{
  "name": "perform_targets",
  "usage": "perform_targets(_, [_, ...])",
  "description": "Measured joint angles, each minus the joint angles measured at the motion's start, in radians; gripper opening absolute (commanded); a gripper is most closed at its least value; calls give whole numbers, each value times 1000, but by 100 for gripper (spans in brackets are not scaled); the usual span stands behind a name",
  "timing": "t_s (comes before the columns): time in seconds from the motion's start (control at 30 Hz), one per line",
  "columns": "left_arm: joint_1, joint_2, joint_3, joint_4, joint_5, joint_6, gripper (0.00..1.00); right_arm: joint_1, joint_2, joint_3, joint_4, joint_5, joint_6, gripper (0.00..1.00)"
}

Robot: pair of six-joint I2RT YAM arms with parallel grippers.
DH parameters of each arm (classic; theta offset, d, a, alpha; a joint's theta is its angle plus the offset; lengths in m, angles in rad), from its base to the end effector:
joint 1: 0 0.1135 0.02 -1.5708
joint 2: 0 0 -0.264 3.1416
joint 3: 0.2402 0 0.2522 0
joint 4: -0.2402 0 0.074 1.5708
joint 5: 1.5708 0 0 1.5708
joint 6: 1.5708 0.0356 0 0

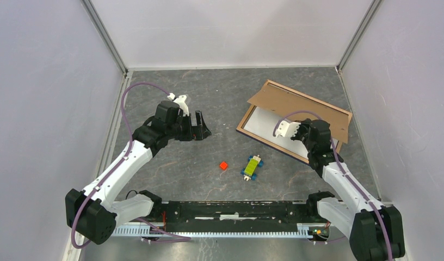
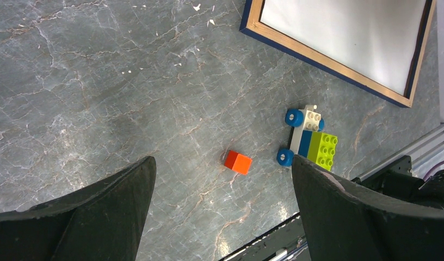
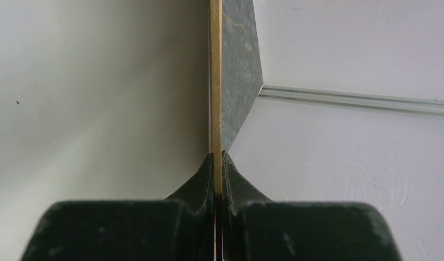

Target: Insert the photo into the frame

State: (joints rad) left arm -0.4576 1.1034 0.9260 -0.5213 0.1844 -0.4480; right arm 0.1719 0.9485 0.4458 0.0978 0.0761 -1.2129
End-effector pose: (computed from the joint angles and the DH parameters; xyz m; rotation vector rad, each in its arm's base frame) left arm 0.2090 -0.1102 0.2949 0.1124 2.3468 -0.6737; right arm 0.2077 0.0333 0.2194 -1.2704 1.6125 -0.7407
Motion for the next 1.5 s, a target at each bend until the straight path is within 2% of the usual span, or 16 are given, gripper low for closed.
perform_targets(0.1, [0,0,0,0,0,0,100,0,2,-12,15,4,-13,10])
perform_targets(0.33, [0,0,0,0,0,0,100,-1,16,-13,23,13,-10,37])
perform_targets(0.57, [0,0,0,0,0,0,100,-1,-19,-23,13,3,20,53])
perform_targets(0.63, [0,0,0,0,0,0,100,-1,-29,-22,-2,-1,32,98])
perform_targets(1.0, [0,-3,0,0,2,0,100,-1,-56,58,-227,-72,133,98])
perform_targets(1.5, [0,-3,-1,1,3,0,100,0,-14,82,-362,-93,328,98])
